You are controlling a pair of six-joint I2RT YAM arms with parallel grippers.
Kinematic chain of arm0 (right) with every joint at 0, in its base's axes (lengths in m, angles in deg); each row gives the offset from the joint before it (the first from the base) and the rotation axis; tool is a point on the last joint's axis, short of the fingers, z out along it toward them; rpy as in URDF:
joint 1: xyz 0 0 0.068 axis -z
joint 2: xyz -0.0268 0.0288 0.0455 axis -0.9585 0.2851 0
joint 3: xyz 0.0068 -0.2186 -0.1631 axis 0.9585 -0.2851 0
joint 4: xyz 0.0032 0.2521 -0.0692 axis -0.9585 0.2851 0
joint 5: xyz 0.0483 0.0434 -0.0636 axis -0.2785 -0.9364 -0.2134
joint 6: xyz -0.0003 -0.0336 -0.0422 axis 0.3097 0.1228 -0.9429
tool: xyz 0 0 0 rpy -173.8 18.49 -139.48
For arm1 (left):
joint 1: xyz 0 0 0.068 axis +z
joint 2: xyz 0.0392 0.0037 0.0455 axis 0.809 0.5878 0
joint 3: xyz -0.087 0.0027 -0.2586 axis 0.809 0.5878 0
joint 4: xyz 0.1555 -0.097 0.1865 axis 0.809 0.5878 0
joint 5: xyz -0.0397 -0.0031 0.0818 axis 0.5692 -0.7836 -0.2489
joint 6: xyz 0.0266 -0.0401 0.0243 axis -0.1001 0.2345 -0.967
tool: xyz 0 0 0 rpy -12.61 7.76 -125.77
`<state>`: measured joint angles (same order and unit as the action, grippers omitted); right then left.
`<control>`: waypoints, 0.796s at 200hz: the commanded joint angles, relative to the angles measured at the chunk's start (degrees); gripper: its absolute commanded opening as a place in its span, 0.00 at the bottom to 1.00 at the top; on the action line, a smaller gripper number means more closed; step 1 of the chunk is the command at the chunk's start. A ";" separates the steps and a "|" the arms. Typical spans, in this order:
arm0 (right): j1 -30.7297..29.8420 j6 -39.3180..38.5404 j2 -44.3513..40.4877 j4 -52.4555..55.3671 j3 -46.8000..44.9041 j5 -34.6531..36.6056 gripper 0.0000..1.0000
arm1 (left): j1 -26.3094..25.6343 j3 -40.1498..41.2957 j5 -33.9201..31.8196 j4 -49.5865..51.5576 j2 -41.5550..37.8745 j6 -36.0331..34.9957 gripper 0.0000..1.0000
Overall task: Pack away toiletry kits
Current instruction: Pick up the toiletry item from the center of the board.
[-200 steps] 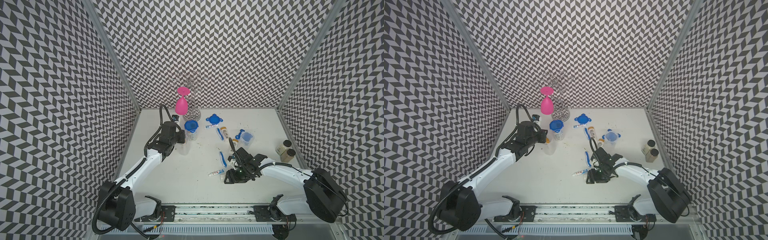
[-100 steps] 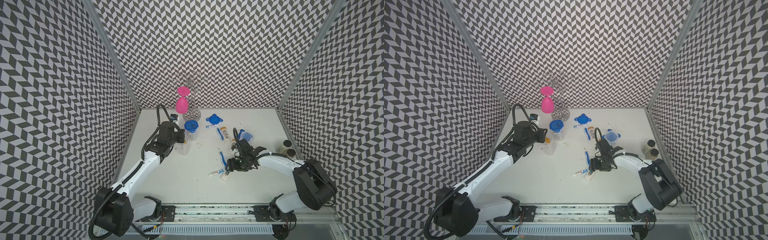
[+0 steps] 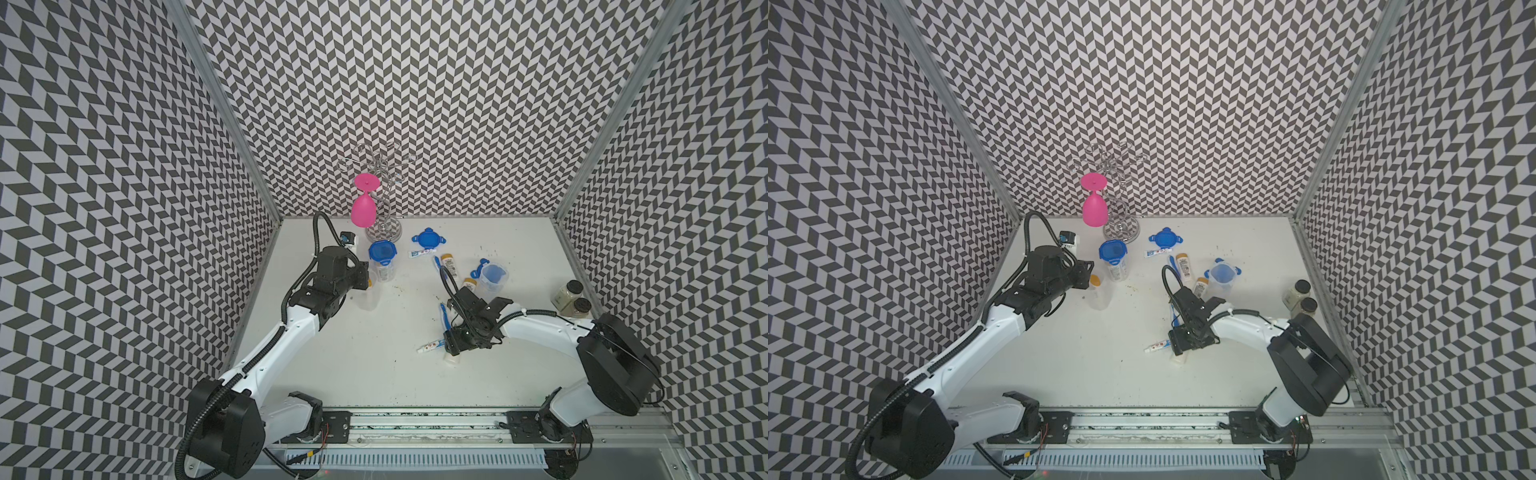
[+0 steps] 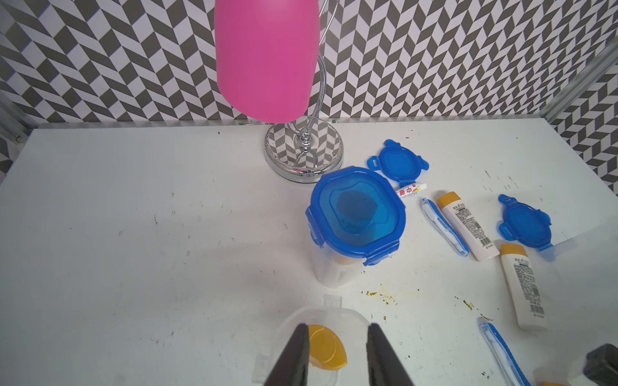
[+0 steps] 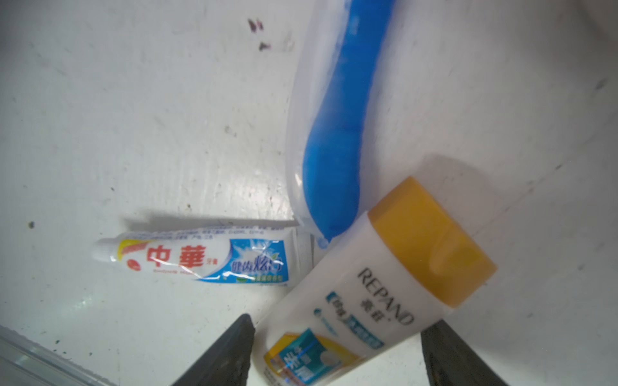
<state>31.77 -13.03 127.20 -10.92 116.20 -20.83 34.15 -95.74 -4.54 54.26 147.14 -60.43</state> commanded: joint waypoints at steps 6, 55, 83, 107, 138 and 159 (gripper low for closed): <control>-1.87 0.05 -0.02 1.91 0.21 4.36 0.70 | -0.18 -1.41 -0.74 1.55 -1.80 -0.67 0.29; -2.10 -0.49 2.81 -0.25 -0.79 4.35 0.52 | -0.17 -4.42 -0.57 3.48 -3.70 0.21 0.31; -1.81 -1.55 3.66 -0.87 -0.34 5.77 0.45 | -0.10 -6.92 1.12 6.18 -3.65 0.90 0.35; -0.10 -2.63 2.41 -2.75 -0.52 4.71 0.35 | -0.14 -11.94 8.93 12.06 -2.53 3.80 0.52; 0.03 -3.76 -5.70 -5.92 -0.80 4.39 0.29 | 0.35 -10.62 22.95 13.81 -2.98 10.12 0.71; 0.01 -5.32 -10.76 -7.05 -0.63 4.76 0.26 | -0.18 -6.23 29.79 10.45 -4.85 12.27 0.79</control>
<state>31.63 -16.15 123.18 -13.02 115.22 -16.31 34.15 -105.75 13.23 64.31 144.25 -52.70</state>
